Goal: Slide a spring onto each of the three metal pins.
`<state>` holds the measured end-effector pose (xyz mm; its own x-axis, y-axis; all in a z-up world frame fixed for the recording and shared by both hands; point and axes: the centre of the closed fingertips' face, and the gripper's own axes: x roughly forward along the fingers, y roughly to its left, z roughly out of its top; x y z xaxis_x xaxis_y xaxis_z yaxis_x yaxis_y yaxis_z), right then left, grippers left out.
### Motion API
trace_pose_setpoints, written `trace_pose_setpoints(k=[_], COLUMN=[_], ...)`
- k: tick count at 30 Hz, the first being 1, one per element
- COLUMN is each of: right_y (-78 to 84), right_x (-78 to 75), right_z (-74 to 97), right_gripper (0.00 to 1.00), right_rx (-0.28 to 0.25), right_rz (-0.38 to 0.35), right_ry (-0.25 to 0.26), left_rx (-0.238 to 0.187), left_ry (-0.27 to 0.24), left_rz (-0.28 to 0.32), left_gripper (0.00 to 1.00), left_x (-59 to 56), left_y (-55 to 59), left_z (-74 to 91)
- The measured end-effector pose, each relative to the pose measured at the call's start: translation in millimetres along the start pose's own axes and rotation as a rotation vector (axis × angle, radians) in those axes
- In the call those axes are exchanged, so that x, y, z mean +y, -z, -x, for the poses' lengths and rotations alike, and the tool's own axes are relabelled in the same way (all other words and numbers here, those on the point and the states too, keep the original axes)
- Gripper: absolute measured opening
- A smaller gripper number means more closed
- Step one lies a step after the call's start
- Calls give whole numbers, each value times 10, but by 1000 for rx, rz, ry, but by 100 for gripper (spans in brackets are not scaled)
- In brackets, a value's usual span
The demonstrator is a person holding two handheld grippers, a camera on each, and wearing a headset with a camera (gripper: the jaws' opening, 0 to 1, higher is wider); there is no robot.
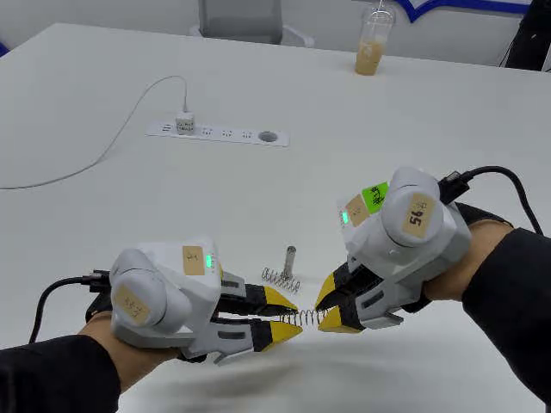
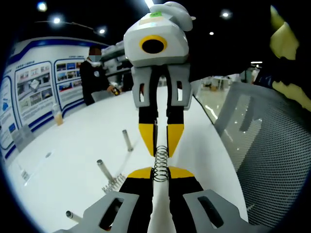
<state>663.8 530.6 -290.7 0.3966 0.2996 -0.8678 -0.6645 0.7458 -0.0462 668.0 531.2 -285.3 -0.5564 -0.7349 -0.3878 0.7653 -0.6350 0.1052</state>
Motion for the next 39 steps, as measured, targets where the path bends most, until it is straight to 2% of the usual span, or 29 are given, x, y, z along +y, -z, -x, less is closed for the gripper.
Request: trace_pose_setpoints(k=[3, 9, 14, 23, 33, 39], right_y=[-6, 44, 15, -149, -340, -402], right_x=[6, 3, -11, -13, 35, 38], right_z=[-13, -38, 3, 101, 131, 135], right_gripper=[16, 14, 12, 12, 12, 12], right_rx=[-7, 5, -7, -37, -60, -65], right_rz=[-12, -7, -13, -12, 16, 26], right_ry=[-5, -5, 2, 9, 8, 11], left_rx=[-2, -22, -19, -11, -4, -8], left_ry=[2, 2, 2, 1, 3, 1], left_rz=[3, 11, 15, 21, 21, 25], left_gripper=[10, 10, 10, 10, 10, 10], left_x=[-5, -1, 6, 11, -5, -8], left_y=[-10, -70, -47, -18, -1, -8], left_z=[6, 16, 0, 0, -1, -13])
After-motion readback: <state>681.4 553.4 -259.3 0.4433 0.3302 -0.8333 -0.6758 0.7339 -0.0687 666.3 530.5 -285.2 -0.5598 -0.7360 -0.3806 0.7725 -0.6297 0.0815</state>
